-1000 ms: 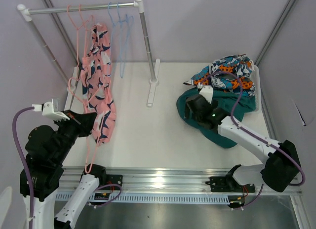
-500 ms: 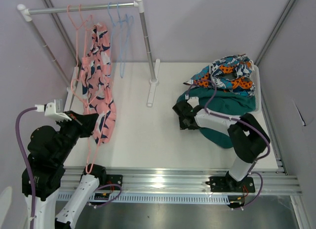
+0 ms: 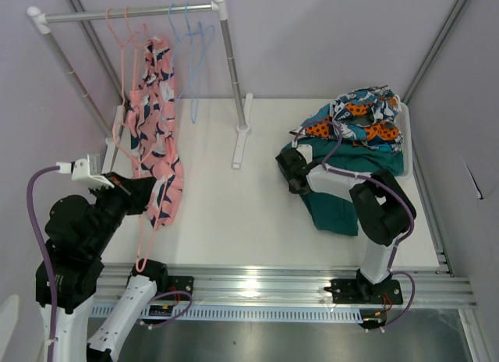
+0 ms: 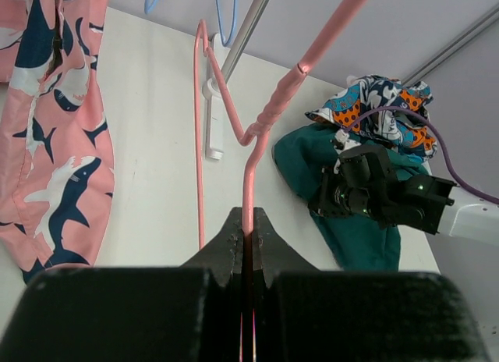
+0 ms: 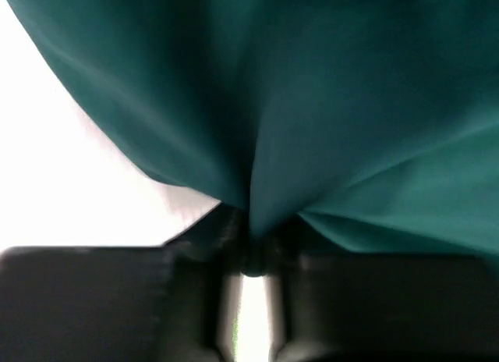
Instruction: Remove the shorts from the hanger
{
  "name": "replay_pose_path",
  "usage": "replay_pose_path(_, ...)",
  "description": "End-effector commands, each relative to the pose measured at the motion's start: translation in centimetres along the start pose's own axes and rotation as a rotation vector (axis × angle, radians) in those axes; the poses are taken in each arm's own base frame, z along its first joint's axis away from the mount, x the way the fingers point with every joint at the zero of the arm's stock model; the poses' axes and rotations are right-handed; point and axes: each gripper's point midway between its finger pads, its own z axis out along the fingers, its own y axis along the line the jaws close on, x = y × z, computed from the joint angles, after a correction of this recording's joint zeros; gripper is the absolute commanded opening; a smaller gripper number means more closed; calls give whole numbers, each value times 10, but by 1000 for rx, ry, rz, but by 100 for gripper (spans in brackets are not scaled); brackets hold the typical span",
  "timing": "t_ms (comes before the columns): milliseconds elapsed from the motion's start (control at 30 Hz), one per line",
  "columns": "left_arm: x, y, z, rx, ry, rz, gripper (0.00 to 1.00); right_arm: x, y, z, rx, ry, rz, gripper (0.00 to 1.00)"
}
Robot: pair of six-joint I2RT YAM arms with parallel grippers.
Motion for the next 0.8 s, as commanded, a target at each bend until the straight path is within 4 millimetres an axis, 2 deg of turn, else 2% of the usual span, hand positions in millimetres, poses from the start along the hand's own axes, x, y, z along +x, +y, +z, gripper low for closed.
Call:
replay_pose_path(0, -17, -11, 5, 38, -47, 16, 0, 9, -2, 7, -19, 29, -1, 0)
replay_pose_path(100, -17, -10, 6, 32, -48, 13, 0, -6, -3, -7, -34, -12, 7, 0)
replay_pose_path(233, -14, -7, 9, 19, -40, 13, 0, -58, -6, -60, -78, -123, 40, 0)
replay_pose_path(267, -14, -6, 9, 17, -40, 11, 0, -94, -10, -91, -99, -220, 83, 0)
replay_pose_path(333, -15, -7, 9, 20, -40, 6, 0, -129, -24, -123, -94, -303, 98, 0)
replay_pose_path(367, -15, -8, 10, 20, -40, 6, 0, -168, -41, -155, -95, -403, 159, 0)
replay_pose_path(433, -16, -9, 9, 25, -42, 2, 0, -201, -64, -183, -79, -480, 183, 0)
replay_pose_path(467, -17, -10, 9, 26, -43, 1, 0, -233, -88, -206, -64, -556, 243, 0)
replay_pose_path(533, -18, -11, 9, 29, -45, -2, 0, -260, -116, -225, -37, -620, 279, 0)
replay_pose_path(567, -19, -11, 10, 29, -45, -2, 0, -282, -140, -235, -15, -664, 325, 0)
replay_pose_path(600, -20, -11, 11, 27, -45, -3, 0, -293, -153, -238, 4, -687, 343, 0)
replay_pose_path(633, -21, -12, 11, 29, -47, -2, 0, -301, -164, -239, 27, -700, 356, 0)
replay_pose_path(667, -23, -13, 10, 32, -51, -1, 0, -310, -187, -236, 67, -710, 392, 0)
replay_pose_path(700, -22, -13, 13, 27, -41, -1, 0, -321, -197, -234, 84, -722, 413, 0)
replay_pose_path(767, -24, -14, 15, 28, -43, -1, 0, -327, -216, -222, 121, -716, 457, 0)
